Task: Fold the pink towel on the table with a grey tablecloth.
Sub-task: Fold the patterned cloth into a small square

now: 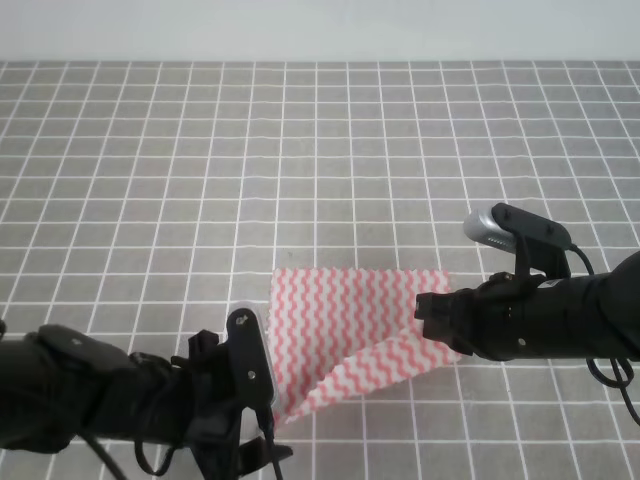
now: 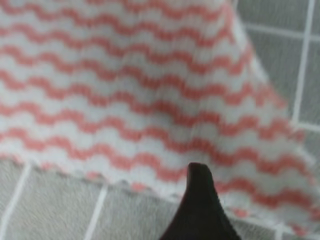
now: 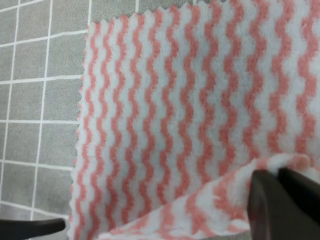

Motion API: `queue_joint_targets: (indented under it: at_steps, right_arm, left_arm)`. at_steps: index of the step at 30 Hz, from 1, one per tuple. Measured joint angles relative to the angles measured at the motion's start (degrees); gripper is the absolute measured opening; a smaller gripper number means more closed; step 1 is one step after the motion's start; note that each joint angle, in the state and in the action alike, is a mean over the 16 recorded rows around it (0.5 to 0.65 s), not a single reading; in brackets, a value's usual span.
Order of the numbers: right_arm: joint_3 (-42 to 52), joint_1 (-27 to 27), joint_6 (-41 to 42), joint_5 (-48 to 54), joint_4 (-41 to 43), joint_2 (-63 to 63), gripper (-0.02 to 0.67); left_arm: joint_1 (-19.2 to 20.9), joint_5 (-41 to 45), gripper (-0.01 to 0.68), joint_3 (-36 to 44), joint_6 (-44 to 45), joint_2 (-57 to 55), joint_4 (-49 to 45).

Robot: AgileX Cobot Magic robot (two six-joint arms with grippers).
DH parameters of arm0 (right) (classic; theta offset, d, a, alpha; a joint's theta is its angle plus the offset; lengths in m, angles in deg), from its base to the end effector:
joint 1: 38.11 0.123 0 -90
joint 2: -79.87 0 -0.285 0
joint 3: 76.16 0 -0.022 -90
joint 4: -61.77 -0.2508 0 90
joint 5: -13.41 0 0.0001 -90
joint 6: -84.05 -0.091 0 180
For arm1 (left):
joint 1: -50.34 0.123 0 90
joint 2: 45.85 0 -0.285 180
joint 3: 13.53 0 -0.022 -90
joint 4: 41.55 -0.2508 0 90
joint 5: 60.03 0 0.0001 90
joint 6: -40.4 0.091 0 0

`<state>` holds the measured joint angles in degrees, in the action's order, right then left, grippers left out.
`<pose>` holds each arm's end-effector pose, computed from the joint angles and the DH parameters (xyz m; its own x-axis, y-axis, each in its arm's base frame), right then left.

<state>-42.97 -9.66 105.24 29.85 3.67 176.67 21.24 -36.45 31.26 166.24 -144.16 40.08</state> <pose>0.2516 0.1613 0.1951 -0.8889 0.1646 -0.4276 -0.1001 0.8409 0.5318 0.2054 -0.1556 0.1478 -0.0673 0.7802 -0.6220 0.9665 0.2057 0.1534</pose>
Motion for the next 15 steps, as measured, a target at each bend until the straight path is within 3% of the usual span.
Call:
queue_joint_targets:
  at_steps: [7, 15]
  right_arm:
    - [0.0, 0.01, 0.05, 0.02, 0.01, 0.05, -0.015]
    - [0.01, -0.01, 0.09, 0.2, 0.04, -0.05, -0.015]
  left_arm:
    - [0.0, -1.46, 0.463, -0.06, 2.95, -1.6, 4.42]
    - [0.0, -1.27, 0.389, -0.07, 7.76, -2.16, 10.45]
